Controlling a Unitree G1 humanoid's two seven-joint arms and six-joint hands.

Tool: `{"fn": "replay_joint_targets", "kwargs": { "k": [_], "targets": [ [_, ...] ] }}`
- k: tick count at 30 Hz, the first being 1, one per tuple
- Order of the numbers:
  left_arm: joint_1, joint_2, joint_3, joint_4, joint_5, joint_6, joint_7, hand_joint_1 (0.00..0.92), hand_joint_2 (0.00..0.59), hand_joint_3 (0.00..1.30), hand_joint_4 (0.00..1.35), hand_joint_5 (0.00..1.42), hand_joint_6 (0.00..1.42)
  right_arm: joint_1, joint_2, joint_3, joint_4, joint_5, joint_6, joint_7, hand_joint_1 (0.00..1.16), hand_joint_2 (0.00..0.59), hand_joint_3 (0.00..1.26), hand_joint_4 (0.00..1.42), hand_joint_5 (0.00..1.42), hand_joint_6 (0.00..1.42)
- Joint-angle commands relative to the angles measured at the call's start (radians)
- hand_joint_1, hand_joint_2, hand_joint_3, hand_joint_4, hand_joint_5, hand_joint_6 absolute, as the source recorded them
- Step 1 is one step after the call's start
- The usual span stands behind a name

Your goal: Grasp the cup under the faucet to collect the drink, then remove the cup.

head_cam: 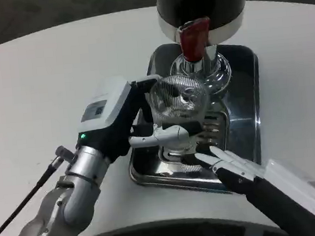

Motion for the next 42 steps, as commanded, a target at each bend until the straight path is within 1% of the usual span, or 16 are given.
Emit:
{"fn": "replay_joint_targets", "kwargs": {
  "k": [1, 5, 10, 23, 29, 42],
  "targets": [
    [-0.021, -0.007, -0.025, -0.002, 0.001, 0.025, -0.03, 0.661, 0.316, 0.82, 0.86, 0.87, 0.49, 0.011, 0.0, -0.003, -0.015, 0.013, -0.007, -0.008, 0.67, 0.452, 0.11, 0.01, 0.0, 0.0],
    [-0.028, -0.011, -0.032, 0.003, -0.002, 0.049, -0.036, 0.666, 0.31, 0.83, 0.86, 0.87, 0.49, 0.013, 0.001, -0.007, -0.015, 0.015, -0.006, -0.01, 0.67, 0.452, 0.11, 0.01, 0.0, 0.0],
    [-0.03, -0.012, -0.038, 0.008, -0.007, 0.071, -0.039, 0.664, 0.315, 0.83, 0.86, 0.87, 0.48, 0.02, 0.002, -0.009, -0.014, 0.018, -0.009, -0.014, 0.67, 0.452, 0.11, 0.01, 0.0, 0.0],
    [-0.015, -0.008, -0.049, 0.005, -0.01, 0.067, -0.045, 0.662, 0.316, 0.83, 0.86, 0.87, 0.48, 0.027, 0.001, -0.004, -0.012, 0.019, -0.011, -0.027, 0.67, 0.452, 0.11, 0.01, 0.0, 0.0],
    [-0.012, -0.004, -0.054, 0.0, -0.011, 0.062, -0.059, 0.681, 0.297, 0.82, 0.84, 0.85, 0.48, 0.032, 0.001, -0.003, -0.012, 0.019, -0.013, -0.034, 0.67, 0.452, 0.11, 0.01, 0.0, 0.0],
    [-0.028, -0.012, -0.078, 0.004, -0.01, 0.071, -0.067, 0.692, 0.28, 0.82, 0.83, 0.82, 0.48, 0.054, 0.001, -0.021, -0.015, 0.031, -0.026, -0.044, 0.67, 0.452, 0.12, 0.02, 0.0, 0.0]
  ]
}}
